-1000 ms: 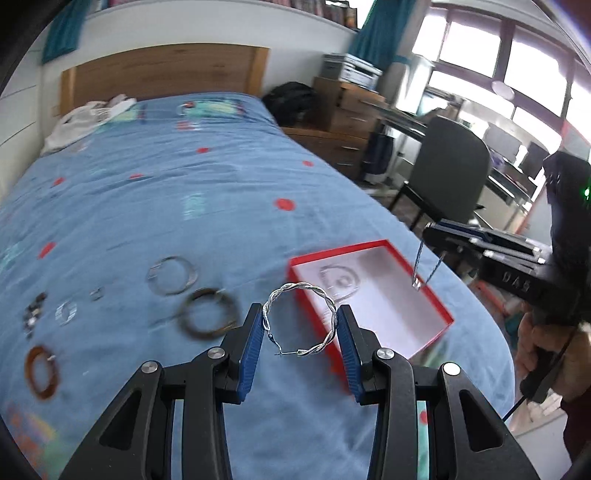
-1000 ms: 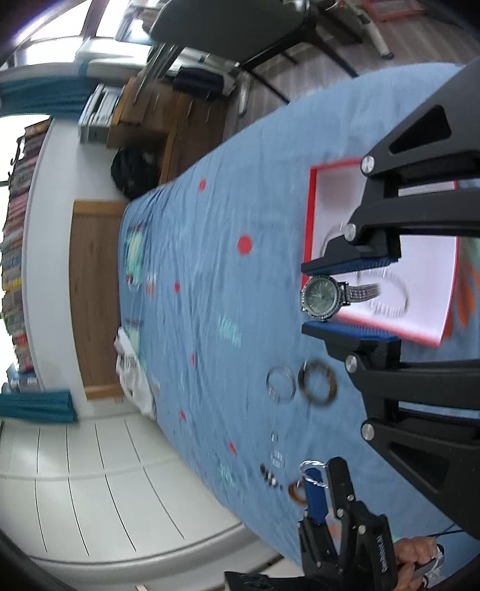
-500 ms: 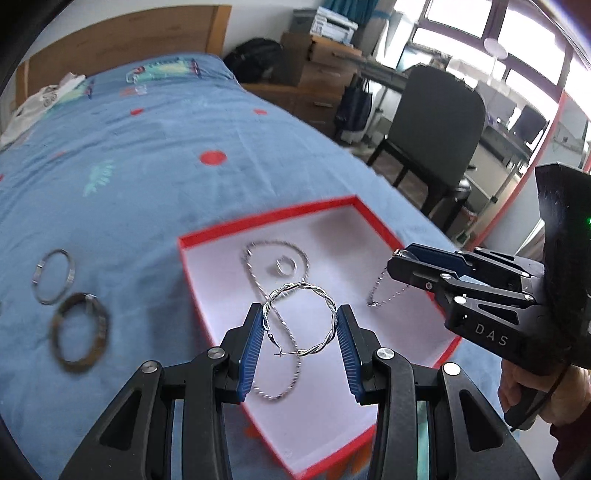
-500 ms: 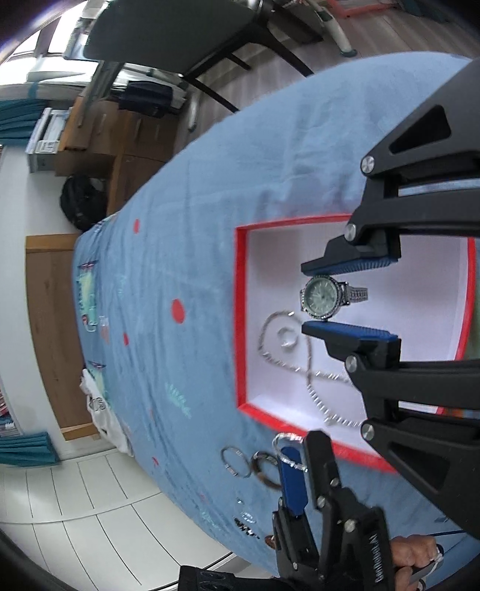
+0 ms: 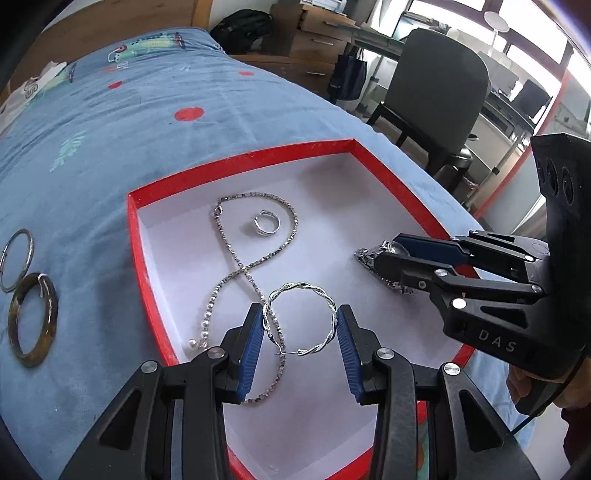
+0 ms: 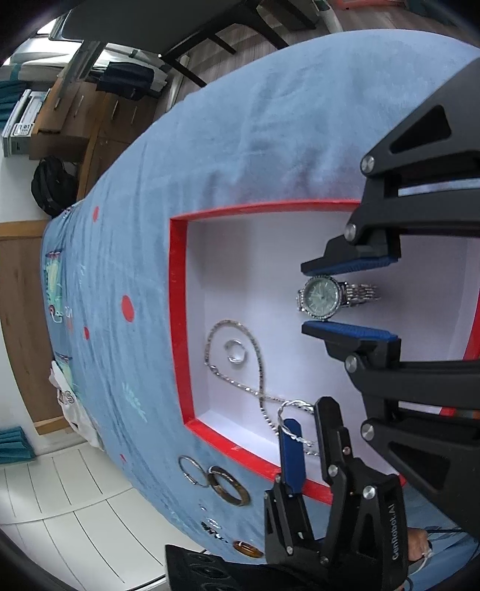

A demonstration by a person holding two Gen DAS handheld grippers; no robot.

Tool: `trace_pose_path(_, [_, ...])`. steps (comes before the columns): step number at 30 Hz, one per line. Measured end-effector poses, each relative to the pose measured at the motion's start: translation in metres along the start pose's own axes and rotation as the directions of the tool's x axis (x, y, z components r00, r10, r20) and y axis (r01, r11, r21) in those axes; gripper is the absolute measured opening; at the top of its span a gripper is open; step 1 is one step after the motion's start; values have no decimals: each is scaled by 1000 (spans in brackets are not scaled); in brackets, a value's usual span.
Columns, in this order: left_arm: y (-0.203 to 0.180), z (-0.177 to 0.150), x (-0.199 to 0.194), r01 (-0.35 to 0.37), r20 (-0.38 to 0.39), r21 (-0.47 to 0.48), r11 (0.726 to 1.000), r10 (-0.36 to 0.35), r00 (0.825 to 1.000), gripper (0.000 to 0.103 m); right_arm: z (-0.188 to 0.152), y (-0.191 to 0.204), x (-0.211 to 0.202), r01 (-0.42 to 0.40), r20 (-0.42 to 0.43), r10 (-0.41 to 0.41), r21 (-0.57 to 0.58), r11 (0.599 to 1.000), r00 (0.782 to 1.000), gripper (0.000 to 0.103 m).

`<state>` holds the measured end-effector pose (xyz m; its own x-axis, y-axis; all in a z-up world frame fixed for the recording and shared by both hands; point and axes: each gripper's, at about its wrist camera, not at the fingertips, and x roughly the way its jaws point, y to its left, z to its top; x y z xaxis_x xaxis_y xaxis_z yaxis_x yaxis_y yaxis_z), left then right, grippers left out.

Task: Organize jewelry
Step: 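Open the left tool to drop the hoop while the right tool releases the watch into the box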

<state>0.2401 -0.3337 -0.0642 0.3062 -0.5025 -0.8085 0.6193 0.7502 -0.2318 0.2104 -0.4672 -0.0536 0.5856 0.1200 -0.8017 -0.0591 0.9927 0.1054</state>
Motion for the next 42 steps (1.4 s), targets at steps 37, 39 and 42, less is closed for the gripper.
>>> trace_pose_path(37, [-12,4,21,-93,-98,184,979,112,989,41,-3,12,14,-12,-135,-12,-173,985,991,25])
trace_pose_path(39, [-13,5,20,-96,-99,183,978,116,988,42,-3,11,12,-14,-136,-9,-164,986,991,25])
trace_pose_path(42, [-12,7,17,-98,-96,157,983,114,989,46,-3,10,8,-13,-134,-7,-145,989,991,25])
